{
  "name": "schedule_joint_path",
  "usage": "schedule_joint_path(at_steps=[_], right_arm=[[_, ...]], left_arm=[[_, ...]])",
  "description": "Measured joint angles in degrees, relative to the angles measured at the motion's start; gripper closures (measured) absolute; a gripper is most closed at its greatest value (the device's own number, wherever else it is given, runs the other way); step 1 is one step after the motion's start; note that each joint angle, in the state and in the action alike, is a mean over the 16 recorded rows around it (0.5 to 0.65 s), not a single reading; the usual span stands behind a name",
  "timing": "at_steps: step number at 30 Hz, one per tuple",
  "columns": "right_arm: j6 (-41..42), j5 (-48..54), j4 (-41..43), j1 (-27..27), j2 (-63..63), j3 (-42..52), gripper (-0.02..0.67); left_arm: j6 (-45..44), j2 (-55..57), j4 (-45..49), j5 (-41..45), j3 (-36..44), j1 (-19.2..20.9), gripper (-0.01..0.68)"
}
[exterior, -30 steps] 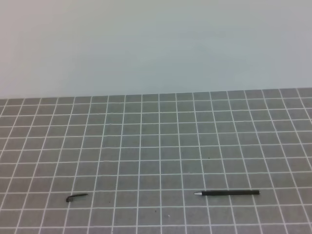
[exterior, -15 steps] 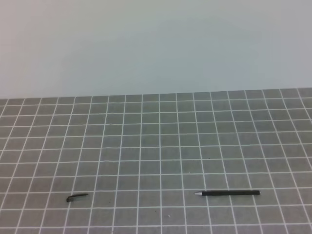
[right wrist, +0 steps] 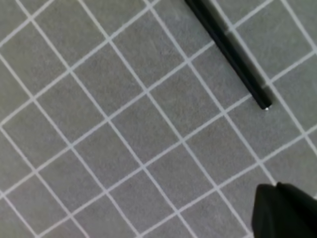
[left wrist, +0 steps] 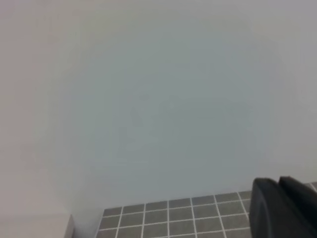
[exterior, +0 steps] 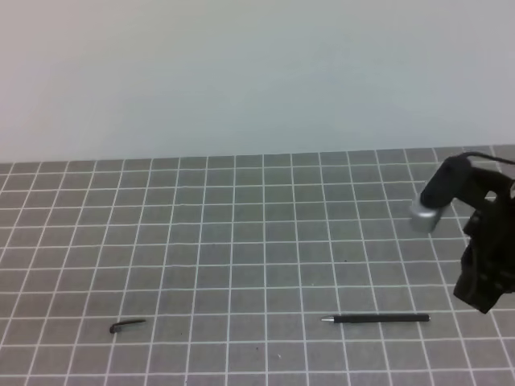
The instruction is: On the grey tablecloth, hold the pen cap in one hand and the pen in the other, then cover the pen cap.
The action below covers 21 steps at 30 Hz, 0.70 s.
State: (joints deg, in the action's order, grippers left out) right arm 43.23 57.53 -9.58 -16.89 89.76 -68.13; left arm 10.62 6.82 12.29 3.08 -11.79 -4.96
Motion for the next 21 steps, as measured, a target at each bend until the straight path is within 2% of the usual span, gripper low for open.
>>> schedule_joint_path(at_steps=[12, 16, 21], right_arm=[[9.1, -2.6, -1.5, -0.7, 8.0, -1.6, 0.632], [12.0, -4.1, -1.8, -2.0, 10.1, -1.9, 0.588], [15.3, -6.5, 0.2, -4.6, 12.4, -2.2, 0.484]], left_arm=[[0.1, 0.3, -4.0, 0.4, -0.1, 0.0, 0.673], [0.1, 0.3, -5.1, 0.4, -0.1, 0.0, 0.673], [0.1, 0.3, -5.3, 0.4, -0.1, 0.0, 0.673]])
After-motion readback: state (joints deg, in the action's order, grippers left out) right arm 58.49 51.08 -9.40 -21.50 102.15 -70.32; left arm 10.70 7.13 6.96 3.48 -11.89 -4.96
